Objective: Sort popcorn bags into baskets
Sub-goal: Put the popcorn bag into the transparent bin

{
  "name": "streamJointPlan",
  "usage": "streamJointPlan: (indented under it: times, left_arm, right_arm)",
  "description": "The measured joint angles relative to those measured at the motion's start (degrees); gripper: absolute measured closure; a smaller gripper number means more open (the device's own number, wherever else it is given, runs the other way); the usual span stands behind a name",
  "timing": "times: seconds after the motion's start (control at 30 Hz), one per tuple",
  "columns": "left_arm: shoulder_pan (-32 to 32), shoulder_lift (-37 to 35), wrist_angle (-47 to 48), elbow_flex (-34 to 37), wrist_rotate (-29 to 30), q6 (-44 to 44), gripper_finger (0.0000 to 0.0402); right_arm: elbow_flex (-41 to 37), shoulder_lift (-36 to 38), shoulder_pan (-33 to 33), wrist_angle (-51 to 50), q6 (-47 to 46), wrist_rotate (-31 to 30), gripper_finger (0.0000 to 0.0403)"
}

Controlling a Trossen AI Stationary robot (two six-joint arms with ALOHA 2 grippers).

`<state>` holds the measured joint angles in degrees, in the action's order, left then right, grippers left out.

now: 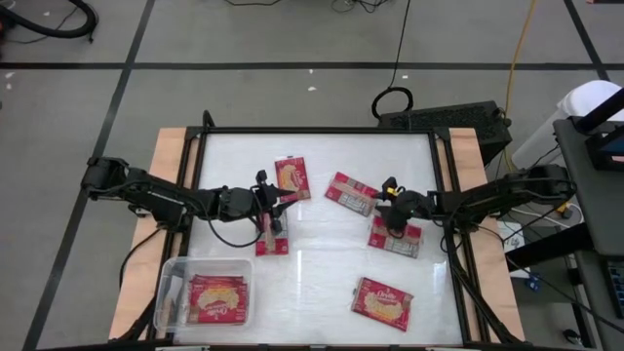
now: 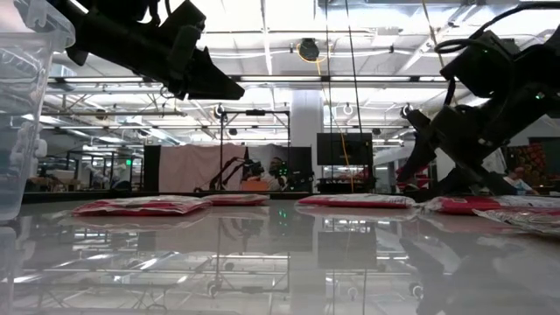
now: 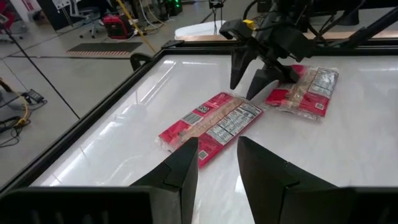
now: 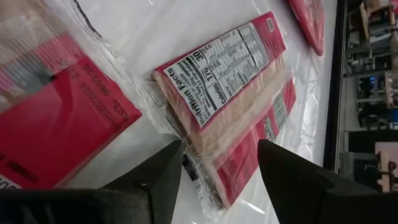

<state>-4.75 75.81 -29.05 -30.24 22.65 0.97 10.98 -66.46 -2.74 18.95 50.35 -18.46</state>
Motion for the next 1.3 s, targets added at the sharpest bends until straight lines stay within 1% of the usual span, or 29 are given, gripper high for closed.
streamJointPlan:
  times: [0.17,0.3,0.43,0.63,0.73,0.8,0.93,1.0,1.1,1.17,1.27,1.3]
  left_arm:
    - [-0.02,0.0,0.04,0.0,-0.02,-0.81,0.0284]
    - [0.0,0.0,0.06,0.0,-0.01,-0.7,0.0284]
    - [0.24,0.0,0.13,0.0,-0.02,-0.72,0.0284]
    - [0.24,0.0,0.15,0.0,-0.03,-0.68,0.0284]
    - [0.24,0.0,0.15,0.0,-0.04,-0.68,0.0284]
    - [0.24,0.0,0.05,0.0,-0.03,-0.54,0.0284]
    - [0.24,0.0,-0.89,0.0,-0.04,-0.37,0.0284]
    - [0.24,0.0,-1.12,0.0,-0.03,-0.39,0.0284]
    - [0.24,-0.02,-1.04,0.0,-0.04,-0.92,0.0284]
    - [0.24,-0.02,-1.03,0.0,-0.04,-1.05,0.0284]
    - [0.24,0.0,-1.11,0.0,-0.04,-0.96,0.0284]
    - [0.24,-0.01,-1.12,0.0,-0.04,-0.98,0.0284]
  right_arm:
    - [2.28,0.22,0.37,-1.52,-2.9,0.6,0.022]
    - [6.32,0.21,0.72,-8.73,-2.26,0.64,0.0228]
    - [9.42,0.27,0.33,-13.25,-1.14,0.82,0.0229]
    - [9.37,-0.16,-2.7,-18.01,-0.22,6.45,0.0229]
    - [8.86,-1.52,-3.29,-16.3,1.39,6.87,0.0229]
    - [8.88,-3.32,-4.01,-14.49,2.62,8.37,0.0229]
    - [8.9,-8.74,-5.1,-7.69,4.71,9.43,0.023]
    - [8.92,-11.3,-5.31,-4.1,5.06,9.3,0.0237]
    - [9.03,-13.47,-5.49,-1.7,4.31,9.73,0.0271]
    - [9.05,-14.73,-5.49,-1.52,3.18,9.79,0.0309]
    - [9.1,-15.84,-5.48,-1.22,-0.62,10.11,0.0378]
    - [9.1,-16.05,-5.36,-0.67,-1.75,10.73,0.039]
